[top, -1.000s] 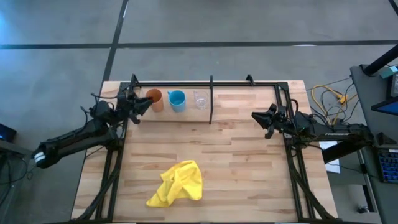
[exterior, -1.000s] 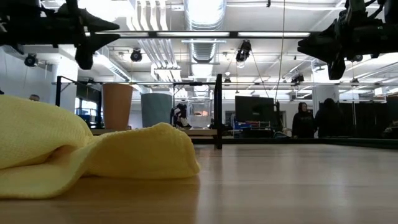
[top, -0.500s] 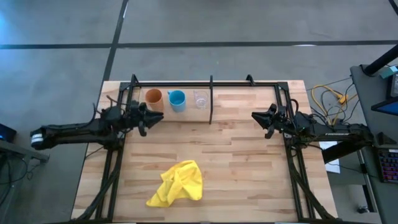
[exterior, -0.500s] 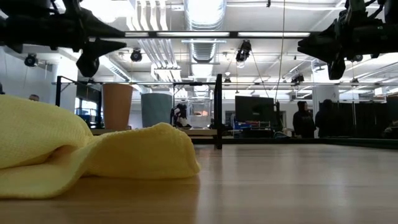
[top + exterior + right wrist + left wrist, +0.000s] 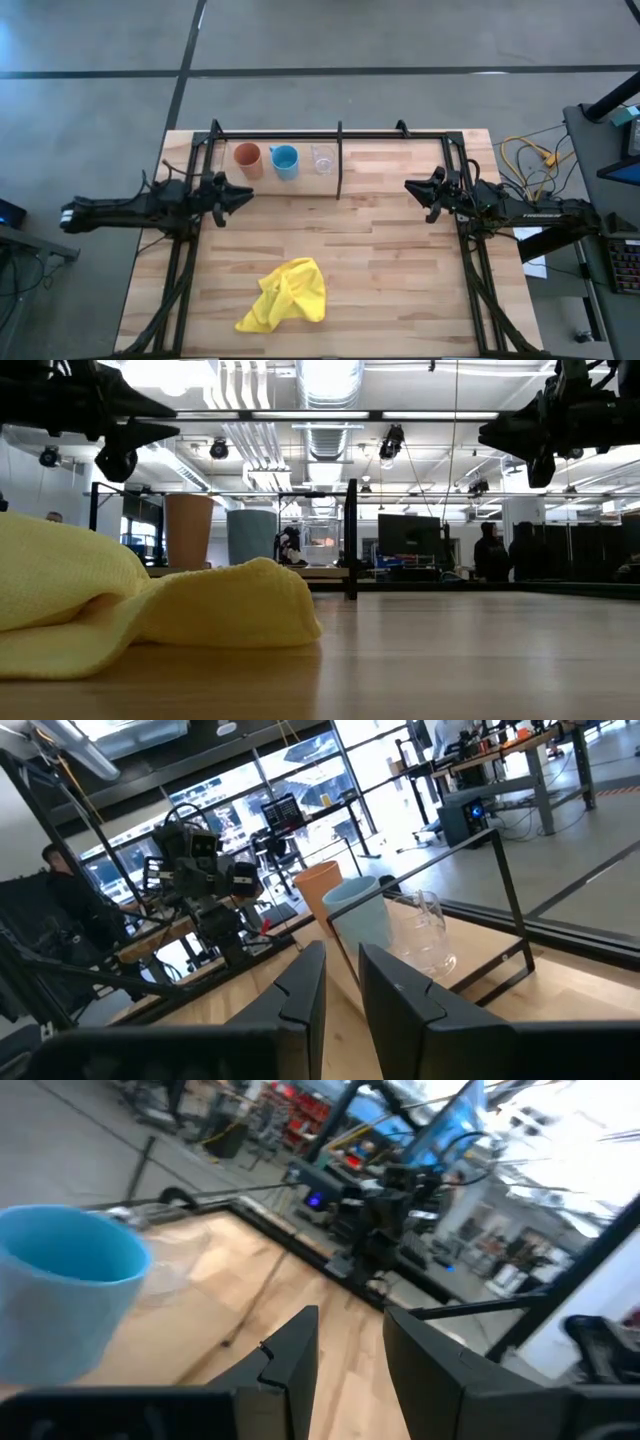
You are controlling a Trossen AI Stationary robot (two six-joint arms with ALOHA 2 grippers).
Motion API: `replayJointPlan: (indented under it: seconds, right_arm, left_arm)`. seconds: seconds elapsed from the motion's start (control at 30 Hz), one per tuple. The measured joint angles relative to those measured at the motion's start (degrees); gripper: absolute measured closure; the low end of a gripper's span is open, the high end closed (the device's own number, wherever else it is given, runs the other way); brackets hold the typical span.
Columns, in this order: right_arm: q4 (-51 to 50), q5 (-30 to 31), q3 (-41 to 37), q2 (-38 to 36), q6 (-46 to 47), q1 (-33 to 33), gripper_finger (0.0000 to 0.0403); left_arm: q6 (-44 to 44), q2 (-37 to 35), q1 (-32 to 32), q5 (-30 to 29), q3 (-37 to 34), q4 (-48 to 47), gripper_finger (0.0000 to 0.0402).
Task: Stack small to large cups/mugs on shelf
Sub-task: Return to Home Position
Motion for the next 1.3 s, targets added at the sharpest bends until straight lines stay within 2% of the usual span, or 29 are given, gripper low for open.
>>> replayJointPlan:
  seconds: [0.23, 0.43, 0.53, 0.73, 0.9, 1.2, 1.3]
  right_arm:
    - [-0.1, 0.0, 0.0, 0.0, -1.1, 0.0, 0.0344]
    - [-0.1, -0.4, 0.0, 0.0, -1.3, 0.0, 0.0344]
    - [0.0, -3.0, 0.0, 0.0, -0.3, 0.0, 0.0344]
    - [0.1, -5.0, -1.9, -0.3, 1.4, 0.0, 0.0344]
    - [1.4, -5.1, -5.7, -3.6, 3.8, 0.0, 0.0344]
    - [-10.4, -4.9, -5.9, -10.0, 2.0, 0.0, 0.0344]
    - [-10.6, -5.0, -5.8, -10.0, -1.1, 0.0, 0.0344]
  left_arm:
    - [1.9, -5.9, 0.0, -3.7, -3.6, -3.8, 0.0300]
    - [1.5, -12.6, 0.0, -3.8, -9.0, -2.4, 0.0300]
    - [3.0, -15.6, 0.0, -3.8, -9.9, -0.9, 0.0300]
    - [4.2, -14.8, 0.0, -4.1, -10.8, -2.7, 0.0300]
    - [3.4, -14.2, 0.0, -3.2, -10.9, -4.3, 0.0300]
    - [0.7, -13.3, 0.0, -0.9, -10.6, -5.6, 0.0300]
    - [0.2, -12.9, 0.0, -0.5, -10.7, -5.5, 0.0300]
